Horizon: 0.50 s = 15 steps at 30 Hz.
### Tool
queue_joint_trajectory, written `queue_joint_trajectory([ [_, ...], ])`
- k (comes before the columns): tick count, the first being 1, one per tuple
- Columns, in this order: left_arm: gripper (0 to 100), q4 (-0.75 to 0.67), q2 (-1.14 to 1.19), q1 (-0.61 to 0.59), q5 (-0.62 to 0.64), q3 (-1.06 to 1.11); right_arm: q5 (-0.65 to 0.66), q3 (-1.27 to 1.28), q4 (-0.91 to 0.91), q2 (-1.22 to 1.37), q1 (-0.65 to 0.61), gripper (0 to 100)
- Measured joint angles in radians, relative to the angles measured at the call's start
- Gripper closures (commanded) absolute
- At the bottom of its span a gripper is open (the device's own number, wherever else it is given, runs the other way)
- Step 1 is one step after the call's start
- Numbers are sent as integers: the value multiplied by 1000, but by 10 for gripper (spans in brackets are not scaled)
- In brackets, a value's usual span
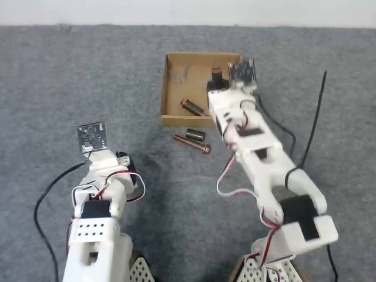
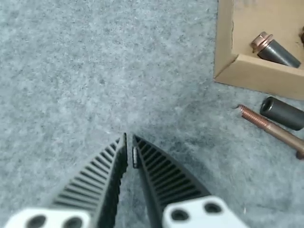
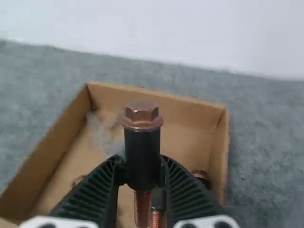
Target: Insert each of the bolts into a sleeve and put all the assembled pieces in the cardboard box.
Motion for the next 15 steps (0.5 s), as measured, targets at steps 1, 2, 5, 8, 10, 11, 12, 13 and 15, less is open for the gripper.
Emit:
queue_joint_trajectory([
  [1, 985, 0, 0, 0, 0, 0, 0, -43, 43, 26, 8, 992],
  [2, 985, 0, 0, 0, 0, 0, 0, -87, 78, 54, 17, 992],
  [5, 985, 0, 0, 0, 0, 0, 0, -229, 199, 132, 40, 992],
  [8, 985, 0, 0, 0, 0, 0, 0, -381, 358, 204, 54, 992],
  [10, 985, 0, 0, 0, 0, 0, 0, -489, 482, 249, 57, 992],
  [11, 985, 0, 0, 0, 0, 0, 0, -543, 543, 273, 58, 992],
  [12, 985, 0, 0, 0, 0, 0, 0, -597, 605, 296, 57, 992],
  [13, 985, 0, 0, 0, 0, 0, 0, -651, 666, 324, 57, 992],
  [15, 985, 0, 0, 0, 0, 0, 0, -752, 776, 374, 57, 991],
])
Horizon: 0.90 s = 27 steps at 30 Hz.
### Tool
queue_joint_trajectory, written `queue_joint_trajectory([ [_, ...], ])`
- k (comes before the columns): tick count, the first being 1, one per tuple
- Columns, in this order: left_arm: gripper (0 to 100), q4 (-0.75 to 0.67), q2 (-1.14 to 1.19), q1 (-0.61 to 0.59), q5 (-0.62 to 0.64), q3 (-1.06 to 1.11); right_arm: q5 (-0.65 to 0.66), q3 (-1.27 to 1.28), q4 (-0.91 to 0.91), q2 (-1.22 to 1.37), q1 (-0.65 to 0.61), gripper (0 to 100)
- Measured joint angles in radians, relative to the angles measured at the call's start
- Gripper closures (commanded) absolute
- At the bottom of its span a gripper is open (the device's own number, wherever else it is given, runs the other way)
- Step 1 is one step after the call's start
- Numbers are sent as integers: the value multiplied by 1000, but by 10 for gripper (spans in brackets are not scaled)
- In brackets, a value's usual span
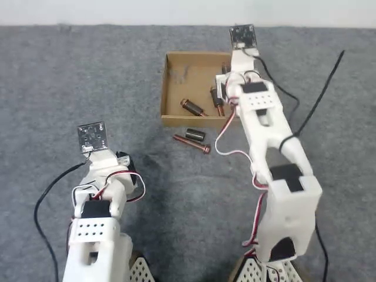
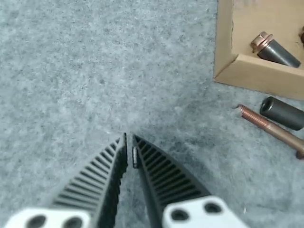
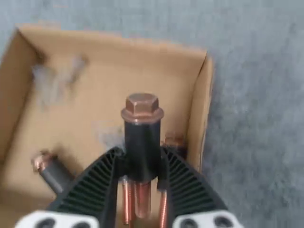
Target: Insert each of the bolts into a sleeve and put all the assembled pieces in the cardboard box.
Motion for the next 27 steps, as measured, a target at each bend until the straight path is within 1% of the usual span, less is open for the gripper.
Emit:
queue_joint_trajectory([
  [5, 985, 0, 0, 0, 0, 0, 0, -206, 199, 138, 0, 990],
  [9, 985, 0, 0, 0, 0, 0, 0, -325, 302, 233, 0, 988],
  [12, 985, 0, 0, 0, 0, 0, 0, -384, 336, 278, 0, 987],
  [16, 985, 0, 0, 0, 0, 0, 0, -410, 338, 299, 0, 985],
  [21, 985, 0, 0, 0, 0, 0, 0, -410, 338, 304, 0, 882],
  [23, 985, 0, 0, 0, 0, 0, 0, -416, 348, 302, 0, 890],
  [27, 985, 0, 0, 0, 0, 0, 0, -437, 374, 302, 0, 961],
])
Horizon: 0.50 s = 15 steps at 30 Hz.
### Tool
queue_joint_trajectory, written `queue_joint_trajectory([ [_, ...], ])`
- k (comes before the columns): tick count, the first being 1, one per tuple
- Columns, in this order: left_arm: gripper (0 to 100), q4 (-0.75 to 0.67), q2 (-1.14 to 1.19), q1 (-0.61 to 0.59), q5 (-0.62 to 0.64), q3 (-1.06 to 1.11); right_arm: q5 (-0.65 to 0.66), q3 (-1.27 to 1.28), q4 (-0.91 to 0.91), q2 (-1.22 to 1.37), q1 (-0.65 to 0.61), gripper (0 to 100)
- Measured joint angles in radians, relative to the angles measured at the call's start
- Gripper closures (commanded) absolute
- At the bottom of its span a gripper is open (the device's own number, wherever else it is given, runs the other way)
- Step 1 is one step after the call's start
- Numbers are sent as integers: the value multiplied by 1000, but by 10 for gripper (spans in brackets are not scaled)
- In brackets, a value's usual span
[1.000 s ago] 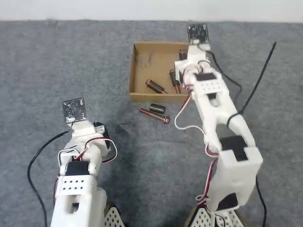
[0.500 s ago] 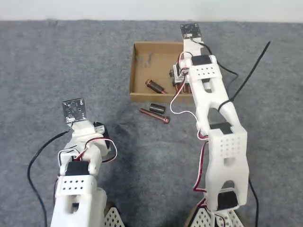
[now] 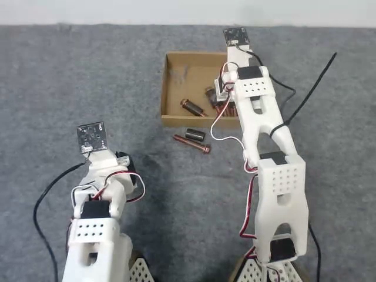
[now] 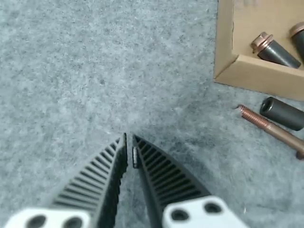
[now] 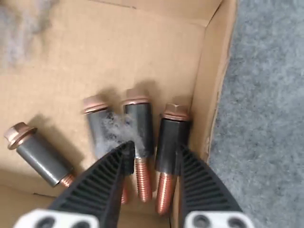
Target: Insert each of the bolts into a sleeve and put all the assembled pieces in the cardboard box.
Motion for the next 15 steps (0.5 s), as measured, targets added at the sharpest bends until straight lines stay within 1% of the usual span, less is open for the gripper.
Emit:
queue_joint_trajectory([
  [3, 985, 0, 0, 0, 0, 0, 0, -17, 18, -2, 0, 993],
  [7, 985, 0, 0, -2, 0, 0, 0, -34, 94, -38, 0, 992],
  [10, 985, 0, 0, 0, 0, 0, 0, -34, 187, -114, 0, 992],
  [15, 985, 0, 0, 0, 0, 0, 0, -34, 394, -219, 2, 992],
])
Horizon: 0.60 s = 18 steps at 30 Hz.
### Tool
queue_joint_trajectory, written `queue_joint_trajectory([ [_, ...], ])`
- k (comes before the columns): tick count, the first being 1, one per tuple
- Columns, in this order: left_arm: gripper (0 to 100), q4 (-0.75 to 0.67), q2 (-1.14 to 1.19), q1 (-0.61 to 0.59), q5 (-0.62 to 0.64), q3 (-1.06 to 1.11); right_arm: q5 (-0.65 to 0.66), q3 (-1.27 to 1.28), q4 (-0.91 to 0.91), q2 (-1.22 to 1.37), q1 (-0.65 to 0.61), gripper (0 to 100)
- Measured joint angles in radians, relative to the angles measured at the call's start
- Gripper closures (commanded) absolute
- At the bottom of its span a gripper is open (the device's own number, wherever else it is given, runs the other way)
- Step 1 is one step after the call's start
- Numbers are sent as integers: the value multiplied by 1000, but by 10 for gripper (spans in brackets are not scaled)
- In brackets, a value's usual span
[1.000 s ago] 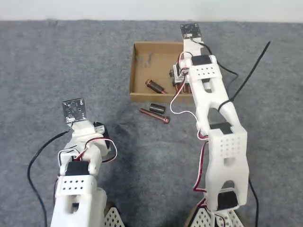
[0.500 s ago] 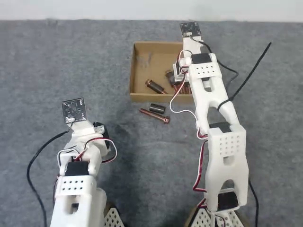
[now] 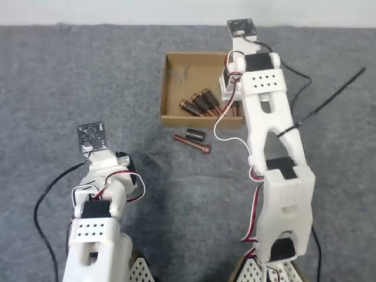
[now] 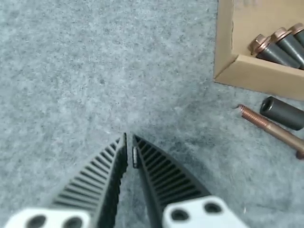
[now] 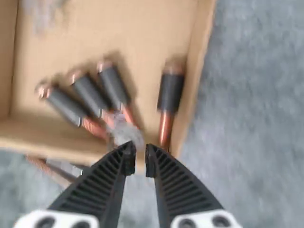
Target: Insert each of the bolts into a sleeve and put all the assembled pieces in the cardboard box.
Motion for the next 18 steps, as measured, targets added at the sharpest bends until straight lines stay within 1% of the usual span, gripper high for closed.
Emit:
queue_joint_trajectory([
  [6, 985, 0, 0, 0, 0, 0, 0, 0, 238, -78, 0, 992],
  [8, 985, 0, 0, 0, 0, 0, 2, 23, 244, -120, 3, 992],
  [10, 985, 0, 0, 0, 0, 0, 2, 98, 245, -183, 14, 992],
  [18, 985, 0, 0, 0, 0, 0, 2, 545, 245, -499, 18, 992],
])
